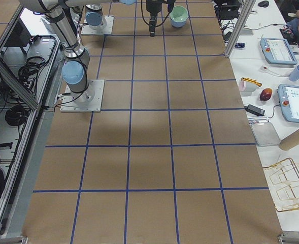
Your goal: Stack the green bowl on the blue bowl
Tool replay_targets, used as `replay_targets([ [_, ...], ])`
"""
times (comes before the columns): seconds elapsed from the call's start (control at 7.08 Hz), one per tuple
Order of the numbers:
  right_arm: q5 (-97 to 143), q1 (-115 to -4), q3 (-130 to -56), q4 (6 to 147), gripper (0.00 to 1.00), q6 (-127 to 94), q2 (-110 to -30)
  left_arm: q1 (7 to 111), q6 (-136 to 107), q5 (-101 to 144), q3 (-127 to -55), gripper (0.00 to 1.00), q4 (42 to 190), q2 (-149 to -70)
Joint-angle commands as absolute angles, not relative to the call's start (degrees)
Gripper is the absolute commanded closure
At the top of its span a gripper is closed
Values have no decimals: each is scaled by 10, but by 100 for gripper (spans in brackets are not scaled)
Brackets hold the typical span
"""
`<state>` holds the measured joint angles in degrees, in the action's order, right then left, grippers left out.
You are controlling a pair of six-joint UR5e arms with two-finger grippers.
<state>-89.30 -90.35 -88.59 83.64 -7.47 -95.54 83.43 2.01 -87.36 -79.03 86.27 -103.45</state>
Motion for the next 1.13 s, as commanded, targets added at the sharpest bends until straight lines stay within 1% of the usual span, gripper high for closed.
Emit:
replay_targets([
  [0.0,-893,-904,-886,837,0,-75,-955,881,11,-874,-829,0,890,-979],
  [0.28,-893,-904,-886,836,0,-75,-955,897,16,-870,-868,0,888,-936],
  [0.99,-893,-904,-886,836,0,-75,-955,897,17,-875,-873,0,883,-925],
])
